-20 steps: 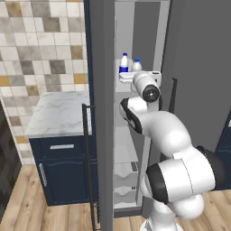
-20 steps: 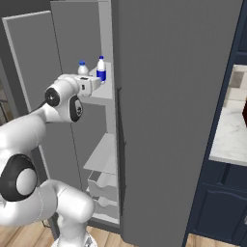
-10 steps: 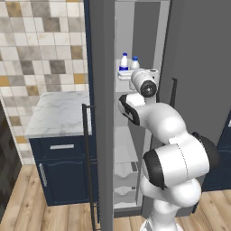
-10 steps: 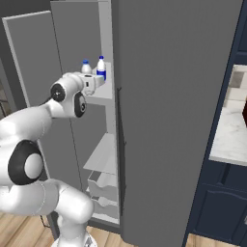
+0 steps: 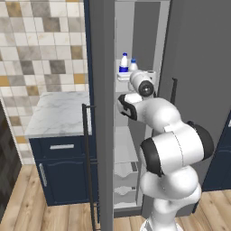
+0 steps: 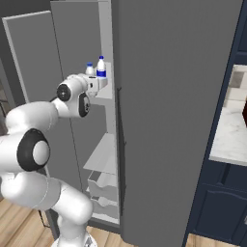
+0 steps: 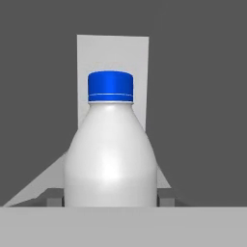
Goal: Take the bottled waters from the counter and place them in the freezer to freeze. Close the freezer door after placing the bottles.
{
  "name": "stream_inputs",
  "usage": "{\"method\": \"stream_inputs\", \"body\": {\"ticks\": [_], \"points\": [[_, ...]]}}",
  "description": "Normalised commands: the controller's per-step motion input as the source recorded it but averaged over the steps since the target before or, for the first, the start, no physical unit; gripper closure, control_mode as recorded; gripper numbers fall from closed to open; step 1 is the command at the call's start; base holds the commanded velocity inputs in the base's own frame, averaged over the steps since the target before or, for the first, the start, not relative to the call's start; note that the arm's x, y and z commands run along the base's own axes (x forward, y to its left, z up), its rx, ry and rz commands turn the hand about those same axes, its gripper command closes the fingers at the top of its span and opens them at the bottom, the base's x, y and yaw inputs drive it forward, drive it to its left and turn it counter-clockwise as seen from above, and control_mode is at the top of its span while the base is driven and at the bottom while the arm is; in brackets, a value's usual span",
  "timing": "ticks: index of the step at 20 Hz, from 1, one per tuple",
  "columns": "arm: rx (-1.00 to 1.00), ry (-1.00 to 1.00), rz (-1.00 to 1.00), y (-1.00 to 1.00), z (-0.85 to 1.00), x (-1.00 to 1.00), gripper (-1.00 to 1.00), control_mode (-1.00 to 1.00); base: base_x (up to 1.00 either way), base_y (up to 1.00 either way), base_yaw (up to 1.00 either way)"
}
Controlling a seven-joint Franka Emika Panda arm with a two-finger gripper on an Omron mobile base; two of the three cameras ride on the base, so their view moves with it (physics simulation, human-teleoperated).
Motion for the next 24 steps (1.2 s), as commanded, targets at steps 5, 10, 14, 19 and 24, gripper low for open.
{"method": "stream_inputs", "body": {"ticks": [5,10,14,19,24], "points": [[0.00,0.00,0.00,0.00,-0.21,0.13,1.00,-1.00,0.00,0.00,0.00],[0.00,0.00,0.00,0.00,-0.17,0.07,1.00,-1.00,0.00,0.00,0.00],[0.00,-0.03,0.00,0.00,-0.13,0.05,1.00,-1.00,0.00,0.00,0.00],[0.00,-0.08,0.00,0.00,-0.16,0.07,1.00,-1.00,0.00,0.00,0.00],[0.00,-0.12,0.00,0.00,-0.03,0.01,1.00,-1.00,0.00,0.00,0.00]]}}
